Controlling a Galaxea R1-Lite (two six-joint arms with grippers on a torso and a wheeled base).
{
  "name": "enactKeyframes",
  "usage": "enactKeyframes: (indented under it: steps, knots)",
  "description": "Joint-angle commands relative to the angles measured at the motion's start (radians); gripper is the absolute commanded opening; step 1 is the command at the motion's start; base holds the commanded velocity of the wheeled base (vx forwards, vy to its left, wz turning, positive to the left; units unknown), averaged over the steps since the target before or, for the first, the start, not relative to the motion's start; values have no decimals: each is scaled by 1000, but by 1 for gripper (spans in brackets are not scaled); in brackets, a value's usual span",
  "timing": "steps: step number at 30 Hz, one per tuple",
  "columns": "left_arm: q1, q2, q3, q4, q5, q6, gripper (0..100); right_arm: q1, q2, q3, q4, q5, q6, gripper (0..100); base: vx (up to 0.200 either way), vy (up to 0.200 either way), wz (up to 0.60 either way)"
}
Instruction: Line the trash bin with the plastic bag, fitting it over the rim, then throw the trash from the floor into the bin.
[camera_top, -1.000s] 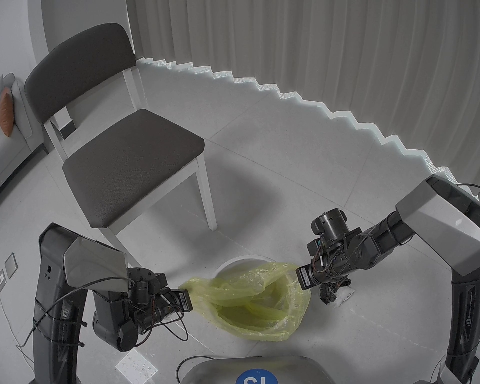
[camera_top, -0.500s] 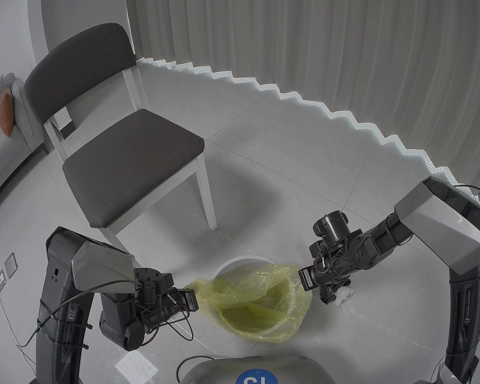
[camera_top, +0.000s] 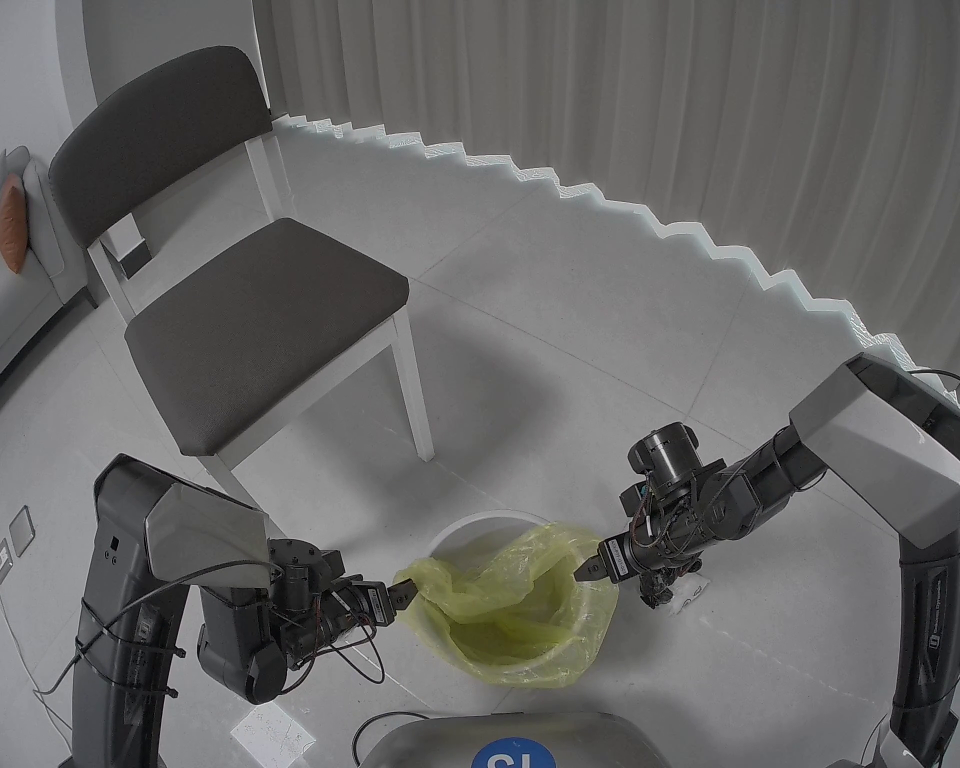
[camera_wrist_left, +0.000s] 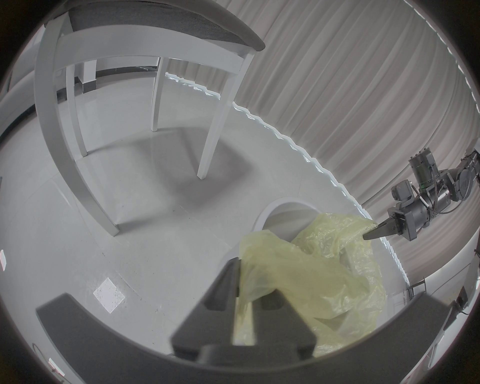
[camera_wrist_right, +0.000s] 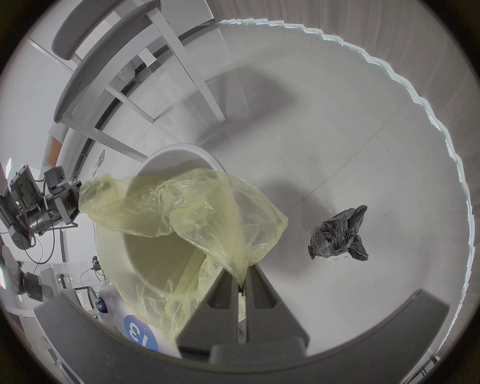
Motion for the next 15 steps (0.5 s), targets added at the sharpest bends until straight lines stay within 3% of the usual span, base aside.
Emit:
enactKeyframes:
  steps: [1,15]
  knots:
    - [7,-5,17,-2,1,1,100,-4,-7,6,3,1,3,100,0,0,0]
    - [48,-17,107,-14,8,53,100,8,-133,35,7,-1,-1,100,0,0,0]
